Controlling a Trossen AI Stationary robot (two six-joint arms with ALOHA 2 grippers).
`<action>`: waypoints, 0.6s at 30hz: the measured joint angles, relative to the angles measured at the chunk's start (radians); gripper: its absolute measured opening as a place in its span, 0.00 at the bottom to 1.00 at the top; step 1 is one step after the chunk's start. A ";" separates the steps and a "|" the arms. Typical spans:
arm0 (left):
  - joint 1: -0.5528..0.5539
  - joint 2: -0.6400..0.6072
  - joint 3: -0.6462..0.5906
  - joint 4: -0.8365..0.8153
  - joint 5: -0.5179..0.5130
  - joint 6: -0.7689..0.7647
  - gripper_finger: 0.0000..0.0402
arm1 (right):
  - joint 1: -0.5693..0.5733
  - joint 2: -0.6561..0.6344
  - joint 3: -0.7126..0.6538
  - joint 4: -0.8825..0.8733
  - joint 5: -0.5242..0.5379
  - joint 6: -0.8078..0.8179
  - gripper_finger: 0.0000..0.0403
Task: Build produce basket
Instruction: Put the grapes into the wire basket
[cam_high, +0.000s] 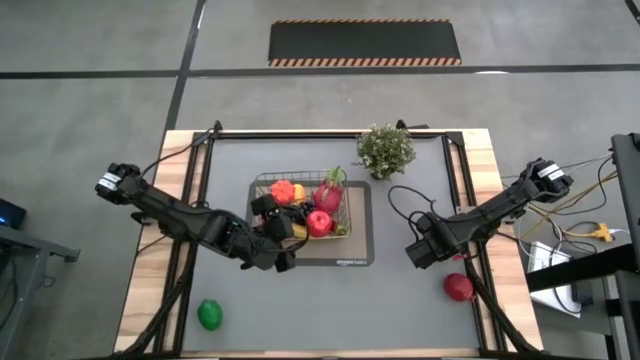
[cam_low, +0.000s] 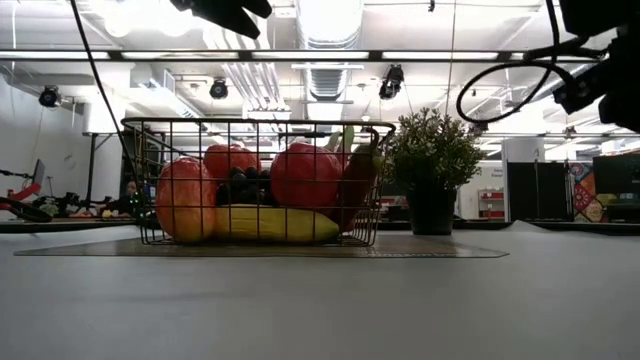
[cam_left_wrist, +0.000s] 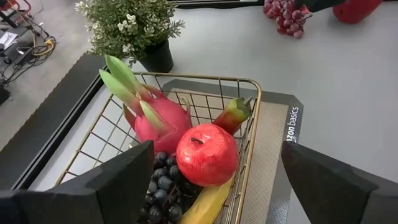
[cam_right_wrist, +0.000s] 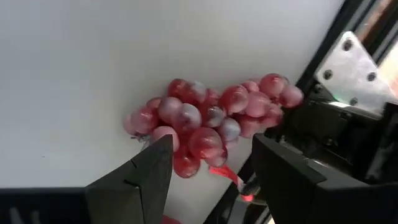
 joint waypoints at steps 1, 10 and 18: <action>0.000 0.000 0.000 0.000 0.000 0.000 0.83 | 0.000 0.000 -0.008 0.016 0.000 -0.001 0.51; 0.000 0.000 -0.001 0.000 -0.011 0.001 0.83 | 0.000 0.000 -0.030 0.052 -0.008 -0.019 0.43; 0.000 0.000 -0.002 -0.001 -0.014 0.002 0.83 | 0.000 0.000 -0.030 0.095 -0.016 -0.019 0.20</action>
